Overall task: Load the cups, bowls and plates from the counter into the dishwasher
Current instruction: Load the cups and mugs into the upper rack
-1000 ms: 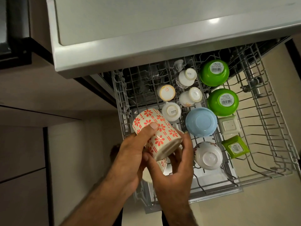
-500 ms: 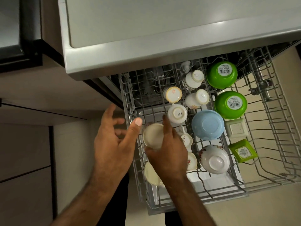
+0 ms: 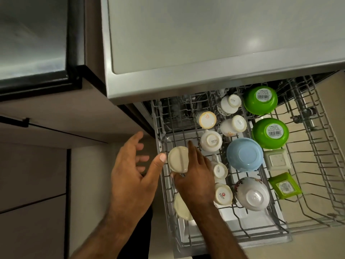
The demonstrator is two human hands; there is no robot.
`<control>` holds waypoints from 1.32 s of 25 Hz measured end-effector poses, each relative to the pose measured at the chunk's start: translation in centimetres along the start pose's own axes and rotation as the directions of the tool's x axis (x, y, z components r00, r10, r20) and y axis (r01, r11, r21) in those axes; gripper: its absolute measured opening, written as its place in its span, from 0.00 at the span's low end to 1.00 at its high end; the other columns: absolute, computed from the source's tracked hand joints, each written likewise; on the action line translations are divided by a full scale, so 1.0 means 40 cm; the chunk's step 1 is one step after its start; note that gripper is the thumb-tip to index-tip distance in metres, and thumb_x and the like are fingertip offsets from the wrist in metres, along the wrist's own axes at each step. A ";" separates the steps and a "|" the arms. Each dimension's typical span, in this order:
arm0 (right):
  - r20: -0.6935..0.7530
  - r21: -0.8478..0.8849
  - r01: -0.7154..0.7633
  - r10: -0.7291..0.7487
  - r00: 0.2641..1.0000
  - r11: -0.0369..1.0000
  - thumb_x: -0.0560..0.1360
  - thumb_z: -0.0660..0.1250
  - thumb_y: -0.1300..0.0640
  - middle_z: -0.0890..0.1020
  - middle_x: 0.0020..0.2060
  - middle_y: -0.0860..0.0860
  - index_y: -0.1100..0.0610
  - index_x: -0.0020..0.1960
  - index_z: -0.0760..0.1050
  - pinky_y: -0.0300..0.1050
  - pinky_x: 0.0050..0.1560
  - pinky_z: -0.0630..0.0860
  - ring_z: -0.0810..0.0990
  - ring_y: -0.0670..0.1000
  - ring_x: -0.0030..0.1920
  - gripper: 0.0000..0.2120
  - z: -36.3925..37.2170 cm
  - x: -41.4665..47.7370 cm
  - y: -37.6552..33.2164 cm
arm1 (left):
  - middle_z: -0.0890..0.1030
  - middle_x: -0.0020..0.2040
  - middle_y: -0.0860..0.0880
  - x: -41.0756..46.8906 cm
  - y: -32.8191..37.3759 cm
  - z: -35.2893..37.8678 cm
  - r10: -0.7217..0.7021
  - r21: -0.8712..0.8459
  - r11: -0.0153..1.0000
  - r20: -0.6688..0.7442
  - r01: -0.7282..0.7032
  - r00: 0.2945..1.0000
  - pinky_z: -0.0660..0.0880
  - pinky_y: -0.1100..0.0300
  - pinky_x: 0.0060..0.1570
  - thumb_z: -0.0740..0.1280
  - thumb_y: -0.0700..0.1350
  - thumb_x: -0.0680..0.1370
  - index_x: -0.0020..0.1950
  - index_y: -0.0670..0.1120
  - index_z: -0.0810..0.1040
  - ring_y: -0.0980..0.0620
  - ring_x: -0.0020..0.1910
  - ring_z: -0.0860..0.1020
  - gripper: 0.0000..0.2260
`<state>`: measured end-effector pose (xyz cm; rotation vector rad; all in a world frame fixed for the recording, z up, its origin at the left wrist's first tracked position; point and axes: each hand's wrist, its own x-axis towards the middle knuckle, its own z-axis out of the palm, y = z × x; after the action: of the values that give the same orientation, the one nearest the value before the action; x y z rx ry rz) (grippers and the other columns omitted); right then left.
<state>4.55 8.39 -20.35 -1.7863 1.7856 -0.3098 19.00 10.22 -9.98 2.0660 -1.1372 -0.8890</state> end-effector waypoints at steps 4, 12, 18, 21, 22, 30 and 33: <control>0.037 0.002 0.009 -0.009 0.999 1.000 0.69 0.77 0.48 0.66 0.77 0.50 0.48 0.80 0.52 0.53 0.71 0.68 0.65 0.55 0.75 0.48 -0.042 -0.014 -0.016 | 0.70 0.65 0.62 -0.011 0.016 -0.047 0.128 0.098 0.987 -0.031 -0.125 0.991 0.73 0.66 0.54 0.71 0.59 0.75 0.76 0.62 0.65 0.66 0.61 0.73 0.30; -0.230 0.160 0.274 -0.234 0.945 0.948 0.70 0.74 0.51 0.77 0.67 0.51 0.47 0.74 0.64 0.49 0.60 0.73 0.74 0.52 0.65 0.35 -0.254 -0.084 -0.180 | 0.60 0.80 0.60 -0.068 0.138 -0.239 0.331 0.311 0.905 -0.088 -0.290 0.940 0.65 0.55 0.69 0.68 0.62 0.77 0.81 0.65 0.54 0.61 0.77 0.60 0.36; -0.242 0.174 0.500 -0.455 0.857 0.849 0.71 0.71 0.48 0.79 0.65 0.47 0.46 0.72 0.66 0.46 0.63 0.71 0.72 0.48 0.66 0.31 -0.413 -0.125 -0.387 | 0.59 0.80 0.63 -0.136 0.243 -0.431 0.326 0.323 0.918 -0.288 -0.228 0.900 0.69 0.48 0.72 0.71 0.58 0.77 0.81 0.65 0.56 0.60 0.79 0.59 0.36; -0.234 0.161 0.587 -0.547 0.803 0.793 0.72 0.71 0.47 0.78 0.65 0.45 0.46 0.72 0.68 0.46 0.64 0.74 0.72 0.46 0.66 0.30 -0.473 -0.111 -0.494 | 0.60 0.80 0.61 -0.144 0.266 -0.535 0.309 0.320 0.928 -0.369 -0.193 0.877 0.70 0.46 0.71 0.72 0.57 0.76 0.81 0.63 0.58 0.58 0.79 0.61 0.36; -0.225 0.165 0.601 -0.563 0.795 0.782 0.72 0.71 0.47 0.78 0.66 0.44 0.46 0.73 0.68 0.46 0.64 0.74 0.72 0.45 0.66 0.30 -0.481 -0.098 -0.527 | 0.61 0.80 0.60 -0.134 0.263 -0.572 0.302 0.326 0.929 -0.393 -0.175 0.869 0.71 0.46 0.71 0.73 0.57 0.76 0.81 0.62 0.59 0.57 0.78 0.62 0.37; 0.006 0.201 0.588 -0.601 0.799 0.784 0.75 0.72 0.45 0.72 0.69 0.38 0.43 0.76 0.66 0.36 0.70 0.66 0.68 0.38 0.69 0.31 -0.387 0.140 -0.978 | 0.62 0.79 0.55 0.246 0.121 -0.932 0.232 0.294 0.949 -0.404 -0.114 0.885 0.71 0.45 0.71 0.72 0.59 0.76 0.82 0.61 0.56 0.53 0.77 0.63 0.38; -0.005 0.200 0.580 -0.591 0.807 0.790 0.73 0.73 0.46 0.76 0.66 0.41 0.46 0.75 0.69 0.43 0.69 0.71 0.72 0.41 0.66 0.31 -0.272 0.308 -1.195 | 0.65 0.78 0.51 0.509 0.045 -1.056 0.183 0.263 0.961 -0.373 -0.086 0.910 0.71 0.48 0.70 0.72 0.59 0.76 0.82 0.58 0.57 0.51 0.75 0.67 0.38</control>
<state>39.21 -9.60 11.75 -2.1415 1.0660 -0.6457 59.66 -0.44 10.90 2.1949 -1.1880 -0.2524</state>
